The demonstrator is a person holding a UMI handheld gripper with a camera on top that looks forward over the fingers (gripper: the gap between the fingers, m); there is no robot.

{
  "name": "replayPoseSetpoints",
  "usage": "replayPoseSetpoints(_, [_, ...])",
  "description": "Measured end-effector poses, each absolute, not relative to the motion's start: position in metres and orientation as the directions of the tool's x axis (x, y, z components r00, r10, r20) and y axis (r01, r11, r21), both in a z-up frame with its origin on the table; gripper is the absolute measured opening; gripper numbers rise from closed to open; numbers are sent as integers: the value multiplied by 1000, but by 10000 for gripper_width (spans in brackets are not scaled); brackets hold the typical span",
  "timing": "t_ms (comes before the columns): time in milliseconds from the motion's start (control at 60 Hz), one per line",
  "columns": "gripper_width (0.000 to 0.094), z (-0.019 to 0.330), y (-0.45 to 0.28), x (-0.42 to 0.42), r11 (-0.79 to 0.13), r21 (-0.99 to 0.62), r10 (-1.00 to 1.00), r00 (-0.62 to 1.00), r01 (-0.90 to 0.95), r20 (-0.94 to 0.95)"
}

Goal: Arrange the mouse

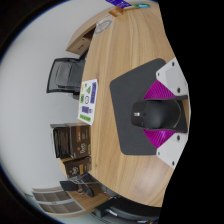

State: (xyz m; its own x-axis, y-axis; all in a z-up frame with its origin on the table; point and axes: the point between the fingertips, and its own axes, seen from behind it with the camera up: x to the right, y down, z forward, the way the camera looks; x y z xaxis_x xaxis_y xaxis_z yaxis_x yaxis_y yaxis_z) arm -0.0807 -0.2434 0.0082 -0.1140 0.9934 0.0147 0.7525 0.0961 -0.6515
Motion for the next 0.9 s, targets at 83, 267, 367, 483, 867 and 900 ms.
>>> replayPoseSetpoints(83, [370,-5,-239,-76,103,-639,994,-103,762,38])
replayPoseSetpoints(267, [535,-7,-242,-76,61,-628,997,-71,776,10])
replayPoseSetpoints(367, [845,16,-237,-73,45,-638,999,-51,769,9])
replayPoseSetpoints(483, [858,77,-234,-56,22,-676,999,-43,737,-14])
replayPoseSetpoints(867, [856,265,-189,91,8,-758,999,19,652,27])
replayPoseSetpoints(900, [852,271,-186,104,6,-758,999,24,652,28])
